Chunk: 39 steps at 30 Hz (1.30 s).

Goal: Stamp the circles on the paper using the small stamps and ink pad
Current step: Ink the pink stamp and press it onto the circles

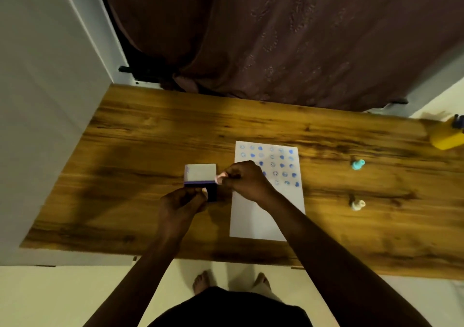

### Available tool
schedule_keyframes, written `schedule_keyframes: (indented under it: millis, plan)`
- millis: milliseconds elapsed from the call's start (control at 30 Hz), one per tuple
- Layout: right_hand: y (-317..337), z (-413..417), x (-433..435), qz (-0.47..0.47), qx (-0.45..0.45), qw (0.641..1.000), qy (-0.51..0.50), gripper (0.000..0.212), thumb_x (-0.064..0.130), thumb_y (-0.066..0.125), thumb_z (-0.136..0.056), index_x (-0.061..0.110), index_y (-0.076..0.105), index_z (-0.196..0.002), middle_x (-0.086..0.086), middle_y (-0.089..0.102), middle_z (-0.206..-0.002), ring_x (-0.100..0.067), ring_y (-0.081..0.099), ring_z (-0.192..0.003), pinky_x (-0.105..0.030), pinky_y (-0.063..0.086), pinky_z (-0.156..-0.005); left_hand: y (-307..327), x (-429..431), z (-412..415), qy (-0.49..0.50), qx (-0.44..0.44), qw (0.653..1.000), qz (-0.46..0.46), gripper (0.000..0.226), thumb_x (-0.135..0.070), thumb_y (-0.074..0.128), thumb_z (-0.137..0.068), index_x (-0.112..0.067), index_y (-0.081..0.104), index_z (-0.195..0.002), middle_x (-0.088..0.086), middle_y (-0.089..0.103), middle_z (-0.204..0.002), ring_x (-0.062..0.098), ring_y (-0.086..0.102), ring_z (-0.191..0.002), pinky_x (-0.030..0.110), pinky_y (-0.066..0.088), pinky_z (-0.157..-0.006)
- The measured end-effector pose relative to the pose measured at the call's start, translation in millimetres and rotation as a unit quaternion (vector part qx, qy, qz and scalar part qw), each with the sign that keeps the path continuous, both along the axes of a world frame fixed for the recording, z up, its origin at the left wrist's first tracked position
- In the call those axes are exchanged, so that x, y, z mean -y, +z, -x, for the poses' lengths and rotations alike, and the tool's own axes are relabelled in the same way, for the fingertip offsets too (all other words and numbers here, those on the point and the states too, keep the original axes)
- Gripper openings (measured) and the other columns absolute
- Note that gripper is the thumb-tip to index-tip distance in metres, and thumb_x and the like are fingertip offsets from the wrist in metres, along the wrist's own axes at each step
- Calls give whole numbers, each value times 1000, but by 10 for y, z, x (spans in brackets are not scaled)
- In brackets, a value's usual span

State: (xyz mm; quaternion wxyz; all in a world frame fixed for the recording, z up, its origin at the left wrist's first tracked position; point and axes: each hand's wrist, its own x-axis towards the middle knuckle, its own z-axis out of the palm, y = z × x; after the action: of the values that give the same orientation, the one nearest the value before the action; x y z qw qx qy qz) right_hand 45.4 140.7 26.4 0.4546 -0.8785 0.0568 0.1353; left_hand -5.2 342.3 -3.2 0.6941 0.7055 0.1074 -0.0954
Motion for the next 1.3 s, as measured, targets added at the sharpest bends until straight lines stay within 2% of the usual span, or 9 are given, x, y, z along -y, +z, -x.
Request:
schedule_keyframes:
  millis: [167,300,433,567,767,967,1033,1100,1300]
  plan:
    - [39,510,579,-173,-18,977,-121,25,30,84,-85,14,79,-102,-1,80,-95,-17,77,-88,-27,64,-77,69,450,44,-49,-4,999,18,26,-9,76,-90,-33,81,-82,-1,82,-90,19,79,-85,29,65,-72]
    - [5,1007,1096,-145,32,970,-192,22,30,82,-87,14,78,-103,6,78,-93,-11,75,-84,-22,61,-67,82,859,89,-73,-21,997,19,9,-6,76,-90,-15,79,-87,7,81,-85,32,79,-87,36,66,-78]
    - [-49,1401,1606,-111,40,950,-289,21,36,82,-85,16,80,-88,-3,79,-80,-20,75,-75,-36,61,-72,96,1194,162,-95,-35,995,27,10,-8,78,-88,-13,77,-96,11,79,-97,33,77,-94,45,64,-85]
    - [-73,1685,1987,-150,47,922,-355,21,36,85,-82,18,82,-91,-5,80,-83,-13,70,-71,-34,57,-71,91,1478,232,-123,-27,992,32,24,-8,80,-87,-31,75,-86,1,78,-100,28,76,-96,44,65,-81]
    - [-138,1753,2125,-74,36,945,-315,26,49,79,-84,23,81,-89,-3,79,-80,-26,75,-78,-50,60,-77,73,1740,321,-150,-7,988,47,29,-15,82,-82,-42,75,-88,-5,79,-95,24,78,-89,35,65,-76]
    - [-214,1313,1809,33,39,980,-191,28,46,73,-91,19,74,-83,10,72,-77,-8,69,-77,-34,57,-77,-53,1721,363,-87,-32,996,2,20,-9,81,-86,-16,74,-104,5,79,-96,23,79,-86,32,66,-75]
    - [-232,1139,1661,25,40,989,-141,25,39,73,-93,14,74,-94,4,77,-94,-10,71,-93,-32,58,-87,-96,1666,366,-63,-40,997,-27,20,-13,81,-87,-7,74,-105,7,79,-94,19,79,-82,30,66,-73]
    - [-245,978,1524,22,53,994,-91,29,34,73,-94,8,72,-107,-5,76,-115,-16,70,-109,-35,59,-95,-114,1595,368,-38,-51,997,-43,15,-17,80,-88,-9,75,-100,5,80,-89,18,79,-78,34,66,-77]
    - [-308,571,1175,93,65,993,-10,24,30,69,-97,10,74,-108,-8,76,-110,-20,69,-101,-22,46,-80,-92,1384,352,19,-48,998,-26,14,-21,78,-90,-13,76,-102,-2,80,-95,19,79,-82,36,65,-77]
